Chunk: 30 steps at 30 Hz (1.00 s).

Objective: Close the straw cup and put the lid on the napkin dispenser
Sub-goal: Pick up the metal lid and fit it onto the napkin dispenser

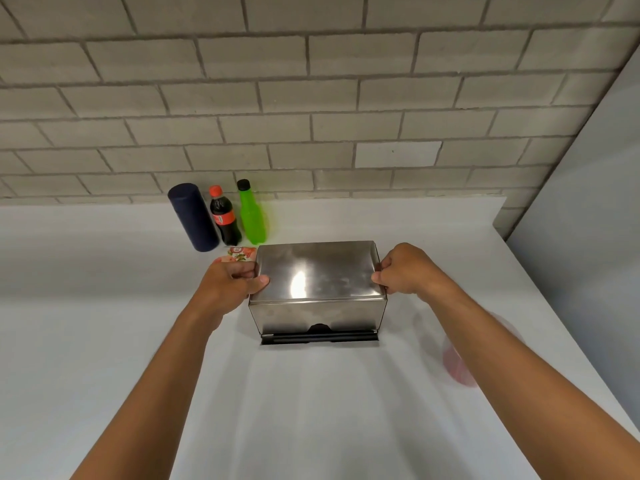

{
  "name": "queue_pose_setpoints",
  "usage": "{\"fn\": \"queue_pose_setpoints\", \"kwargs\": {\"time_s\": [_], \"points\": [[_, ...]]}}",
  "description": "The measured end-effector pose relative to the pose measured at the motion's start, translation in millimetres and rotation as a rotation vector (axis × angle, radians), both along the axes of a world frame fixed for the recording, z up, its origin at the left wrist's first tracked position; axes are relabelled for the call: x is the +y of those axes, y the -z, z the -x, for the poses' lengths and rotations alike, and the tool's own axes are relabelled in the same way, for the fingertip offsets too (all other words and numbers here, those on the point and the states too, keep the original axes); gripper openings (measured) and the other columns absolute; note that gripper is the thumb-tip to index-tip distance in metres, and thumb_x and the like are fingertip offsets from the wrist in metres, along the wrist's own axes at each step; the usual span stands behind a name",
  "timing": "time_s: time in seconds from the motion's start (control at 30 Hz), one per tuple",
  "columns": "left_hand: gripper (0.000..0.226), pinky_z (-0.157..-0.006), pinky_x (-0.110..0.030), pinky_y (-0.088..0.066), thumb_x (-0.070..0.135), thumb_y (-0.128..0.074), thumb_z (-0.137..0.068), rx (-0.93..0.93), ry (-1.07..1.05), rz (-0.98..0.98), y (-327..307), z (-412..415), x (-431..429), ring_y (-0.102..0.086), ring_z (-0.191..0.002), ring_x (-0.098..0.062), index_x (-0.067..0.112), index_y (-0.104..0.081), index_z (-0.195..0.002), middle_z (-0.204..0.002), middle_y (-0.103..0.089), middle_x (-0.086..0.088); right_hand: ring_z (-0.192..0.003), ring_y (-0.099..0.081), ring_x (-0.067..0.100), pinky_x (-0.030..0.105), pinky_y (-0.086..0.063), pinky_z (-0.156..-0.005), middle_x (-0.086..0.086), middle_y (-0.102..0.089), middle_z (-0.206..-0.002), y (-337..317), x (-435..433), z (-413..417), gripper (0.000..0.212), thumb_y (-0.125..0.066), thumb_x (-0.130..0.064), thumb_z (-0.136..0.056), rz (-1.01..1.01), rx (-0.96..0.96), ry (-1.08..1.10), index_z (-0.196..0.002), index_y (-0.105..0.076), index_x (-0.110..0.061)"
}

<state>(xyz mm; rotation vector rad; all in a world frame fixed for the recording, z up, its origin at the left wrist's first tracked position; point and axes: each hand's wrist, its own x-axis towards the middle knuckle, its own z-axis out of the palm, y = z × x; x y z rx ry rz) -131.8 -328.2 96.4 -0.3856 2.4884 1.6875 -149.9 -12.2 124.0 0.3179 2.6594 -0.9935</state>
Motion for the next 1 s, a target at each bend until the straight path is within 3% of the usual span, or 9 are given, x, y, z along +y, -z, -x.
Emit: {"fn": "queue_pose_setpoints", "kwargs": {"time_s": [0.1, 0.17, 0.3, 0.4, 0.6, 0.67, 0.77, 0.87, 1.0], "points": [[0.019, -0.056, -0.013, -0.047, 0.016, -0.086, -0.084, -0.002, 0.008, 0.024, -1, 0, 1, -0.065, -0.082, -0.008, 0.029, -0.074, -0.079, -0.094, -0.071, 0.008, -0.104, -0.074, 0.039, 0.049, -0.059, -0.095, 0.027, -0.076, -0.107, -3, -2, 0, 0.021, -0.066, -0.006, -0.083, -0.04, -0.022, -0.014, -0.092, -0.071, 0.012], [0.025, -0.058, -0.014, -0.045, 0.017, -0.087, -0.083, -0.005, 0.009, 0.041, -3, 1, 2, -0.064, -0.082, -0.008, 0.033, -0.071, -0.074, -0.095, -0.069, 0.01, -0.107, -0.073, 0.038, 0.041, -0.06, -0.086, 0.027, -0.077, -0.104, -6, -5, 0, 0.001, -0.065, -0.005, -0.082, -0.066, -0.034, -0.026, -0.082, -0.065, -0.004], [0.025, -0.056, -0.012, -0.045, 0.017, -0.087, -0.083, -0.018, 0.012, 0.056, -4, 0, 2, -0.065, -0.081, -0.008, 0.034, -0.071, -0.073, -0.093, -0.07, 0.01, -0.097, -0.075, 0.036, 0.031, -0.045, -0.072, 0.022, -0.068, -0.083, -5, -5, 3, 0.005, -0.064, -0.003, -0.081, -0.1, -0.069, -0.045, -0.081, -0.062, -0.008], [0.015, -0.058, -0.013, -0.045, 0.019, -0.087, -0.083, -0.022, 0.011, 0.06, -3, 1, 0, -0.067, -0.082, -0.011, 0.027, -0.074, -0.08, -0.093, -0.073, 0.006, -0.088, -0.073, 0.03, 0.035, -0.054, -0.076, 0.022, -0.063, -0.079, -3, -4, 4, 0.003, -0.063, -0.003, -0.078, -0.083, -0.077, -0.036, -0.08, -0.064, -0.005], [0.026, -0.082, -0.036, -0.054, 0.03, -0.086, -0.083, -0.001, 0.005, 0.196, -1, -3, -4, -0.069, -0.102, -0.027, 0.015, -0.081, -0.103, -0.107, -0.074, -0.006, -0.112, -0.072, 0.036, 0.047, -0.055, -0.103, 0.027, -0.076, -0.107, -3, -2, -6, 0.027, -0.066, -0.01, -0.086, 0.051, -0.063, 0.04, -0.102, -0.071, 0.012], [0.032, -0.087, -0.043, -0.055, 0.038, -0.083, -0.085, 0.034, 0.032, 0.387, -5, -7, -1, -0.068, -0.1, -0.03, 0.016, -0.079, -0.108, -0.101, -0.075, -0.005, -0.114, -0.072, 0.033, 0.043, -0.053, -0.105, 0.017, -0.075, -0.119, -4, 6, -14, 0.038, -0.072, -0.022, -0.09, 0.094, -0.031, 0.036, -0.12, -0.07, 0.002], [0.045, -0.082, -0.032, -0.047, 0.041, -0.078, -0.089, 0.236, 0.003, 0.631, -15, -12, 17, -0.067, -0.101, -0.026, 0.017, -0.072, -0.126, -0.107, -0.074, -0.005, -0.109, -0.07, 0.022, 0.036, -0.055, -0.1, 0.003, -0.07, -0.121, -11, 33, -36, 0.055, -0.083, -0.031, -0.085, 0.203, 0.094, 0.076, -0.135, -0.065, -0.016], [0.034, -0.076, -0.003, -0.04, 0.032, -0.081, -0.087, 0.448, 0.036, 0.406, -29, -21, 49, -0.066, -0.084, 0.004, 0.021, -0.076, -0.119, -0.097, -0.074, 0.005, -0.1, -0.071, 0.013, 0.025, -0.054, -0.083, -0.008, -0.07, -0.113, -21, 70, -66, 0.05, -0.088, -0.034, -0.08, 0.304, 0.216, 0.155, -0.126, -0.07, -0.028], [0.024, -0.072, -0.005, -0.05, 0.025, -0.084, -0.085, 0.456, 0.268, 0.048, -31, -42, 109, -0.068, -0.079, 0.005, 0.033, -0.079, -0.107, -0.092, -0.077, 0.013, -0.093, -0.073, 0.005, 0.032, -0.061, -0.081, -0.015, -0.069, -0.119, -28, 117, -111, 0.053, -0.091, -0.038, -0.076, 0.34, 0.324, 0.3, -0.124, -0.07, -0.039]]}}
